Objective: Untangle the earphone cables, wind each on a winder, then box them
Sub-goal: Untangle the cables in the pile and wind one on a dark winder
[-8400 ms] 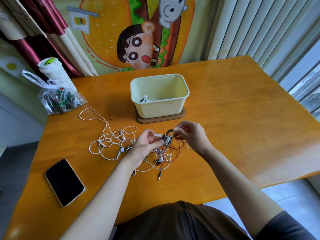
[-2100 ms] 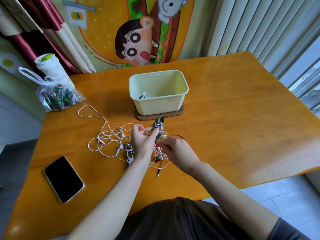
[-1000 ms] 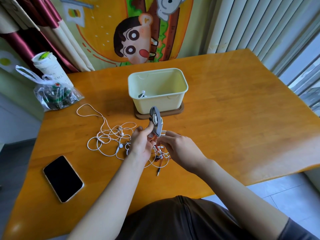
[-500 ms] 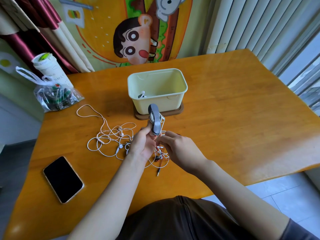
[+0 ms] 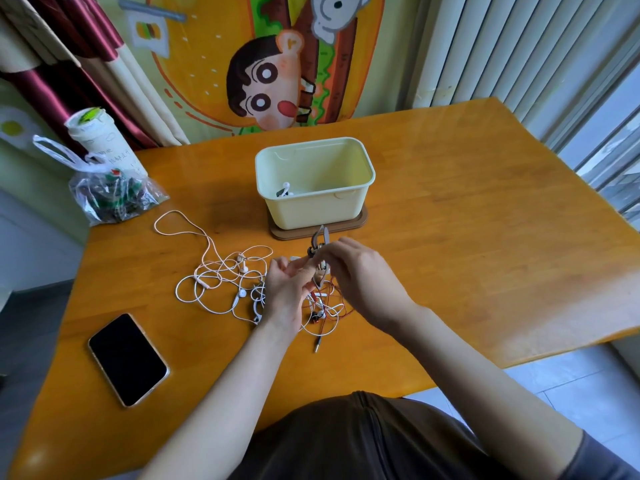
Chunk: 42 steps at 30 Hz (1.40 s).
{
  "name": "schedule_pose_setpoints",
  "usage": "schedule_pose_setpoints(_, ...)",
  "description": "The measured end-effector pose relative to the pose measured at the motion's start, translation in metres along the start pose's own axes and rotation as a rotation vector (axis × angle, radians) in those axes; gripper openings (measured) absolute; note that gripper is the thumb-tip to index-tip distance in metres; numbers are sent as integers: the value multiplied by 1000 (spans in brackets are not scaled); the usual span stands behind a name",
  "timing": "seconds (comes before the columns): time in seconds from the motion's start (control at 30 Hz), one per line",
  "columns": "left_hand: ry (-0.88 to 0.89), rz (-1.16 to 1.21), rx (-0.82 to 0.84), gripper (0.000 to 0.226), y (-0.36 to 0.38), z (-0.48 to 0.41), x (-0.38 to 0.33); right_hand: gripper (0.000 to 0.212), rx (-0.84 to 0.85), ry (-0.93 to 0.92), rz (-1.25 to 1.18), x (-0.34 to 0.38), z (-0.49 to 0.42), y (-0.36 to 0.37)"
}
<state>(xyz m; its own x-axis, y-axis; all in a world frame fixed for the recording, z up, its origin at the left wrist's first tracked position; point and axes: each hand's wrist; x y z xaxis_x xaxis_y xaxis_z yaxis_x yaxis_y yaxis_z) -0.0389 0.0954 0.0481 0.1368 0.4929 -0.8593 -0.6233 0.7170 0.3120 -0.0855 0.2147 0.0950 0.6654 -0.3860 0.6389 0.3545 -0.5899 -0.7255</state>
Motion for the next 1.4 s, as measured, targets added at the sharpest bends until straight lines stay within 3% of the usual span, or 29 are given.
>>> schedule_pose_setpoints(0.2,-20,109,-53,28,4,-5,-2,22,11,74,77,-2,-6,-7)
schedule_pose_setpoints(0.37,-66,258,-98,11,4,-17,-9,20,216,74,95,-12,10,15)
schedule_pose_setpoints(0.5,-56,259,-23,32,4,-17,-13,39,253,149,153,-19,24,31)
schedule_pose_setpoints(0.63,-85,266,28,34,7,-16,-12,39,166,168,280,-17,22,29)
schedule_pose_setpoints(0.77,-109,336,68,31,10,-15,-13,28,-89,97,236,-25,17,26)
schedule_pose_setpoints(0.93,-135,454,71,19,18,-10,-15,18,53,259,87,-31,10,27)
schedule_pose_setpoints(1.1,-93,409,83,22,17,-9,-17,50,-22,251,1,-18,11,28)
schedule_pose_setpoints(1.2,-100,360,101,31,16,-9,-18,26,-157,184,3,-15,12,29)
schedule_pose_setpoints(1.4,-92,364,147,25,19,-7,-22,16,-314,244,-234,-14,11,28)
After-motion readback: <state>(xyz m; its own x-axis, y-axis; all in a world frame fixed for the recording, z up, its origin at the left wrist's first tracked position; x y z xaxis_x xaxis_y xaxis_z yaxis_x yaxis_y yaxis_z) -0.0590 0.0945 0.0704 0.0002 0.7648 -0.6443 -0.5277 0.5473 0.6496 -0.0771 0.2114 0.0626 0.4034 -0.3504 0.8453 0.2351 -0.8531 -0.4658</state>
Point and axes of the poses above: each hand's wrist, its own z-axis away from the middle knuckle, its own y-axis out of the palm, x = y × z, and after that the axes turned 2 degrees about x, right-handed
